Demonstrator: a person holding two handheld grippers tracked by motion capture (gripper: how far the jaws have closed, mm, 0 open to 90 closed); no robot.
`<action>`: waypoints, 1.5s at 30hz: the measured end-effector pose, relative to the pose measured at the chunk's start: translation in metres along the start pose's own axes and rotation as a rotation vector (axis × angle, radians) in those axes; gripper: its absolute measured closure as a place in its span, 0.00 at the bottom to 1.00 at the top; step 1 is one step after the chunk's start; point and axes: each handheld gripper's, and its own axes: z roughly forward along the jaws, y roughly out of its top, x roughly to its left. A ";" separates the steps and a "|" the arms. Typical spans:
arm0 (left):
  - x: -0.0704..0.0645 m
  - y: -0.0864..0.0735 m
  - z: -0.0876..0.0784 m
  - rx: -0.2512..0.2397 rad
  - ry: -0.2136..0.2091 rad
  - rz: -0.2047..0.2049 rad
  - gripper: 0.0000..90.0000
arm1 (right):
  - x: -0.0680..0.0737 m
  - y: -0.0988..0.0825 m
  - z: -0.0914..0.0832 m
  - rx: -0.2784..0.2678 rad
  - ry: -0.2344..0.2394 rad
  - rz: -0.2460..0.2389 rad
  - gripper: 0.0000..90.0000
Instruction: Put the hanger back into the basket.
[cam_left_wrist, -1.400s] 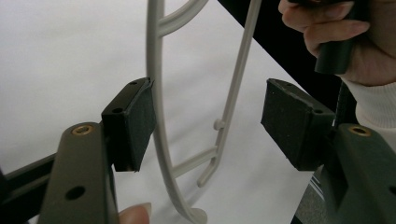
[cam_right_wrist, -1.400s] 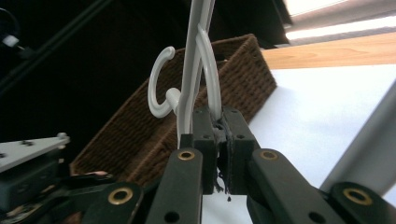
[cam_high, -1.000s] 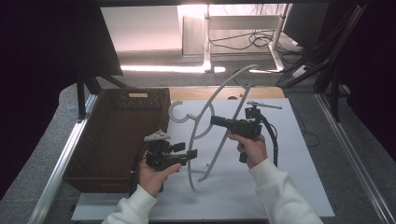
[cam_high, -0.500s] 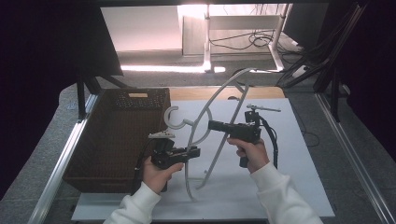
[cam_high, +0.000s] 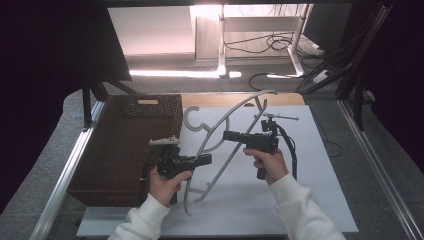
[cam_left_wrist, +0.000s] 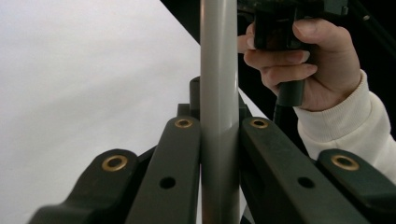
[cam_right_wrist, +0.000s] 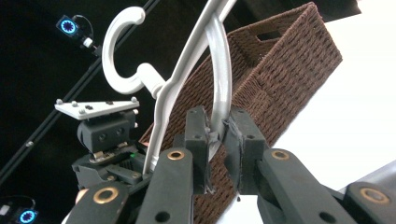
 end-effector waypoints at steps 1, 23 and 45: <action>0.000 0.000 0.000 -0.001 0.001 0.000 0.98 | 0.000 0.000 0.000 0.001 0.003 0.003 0.87; -0.009 0.011 -0.022 0.004 0.071 0.083 0.98 | 0.017 -0.007 -0.028 0.024 -0.081 -0.155 0.61; -0.020 0.044 -0.094 0.037 0.315 0.234 0.98 | -0.014 -0.034 -0.086 0.048 -0.253 -0.153 0.59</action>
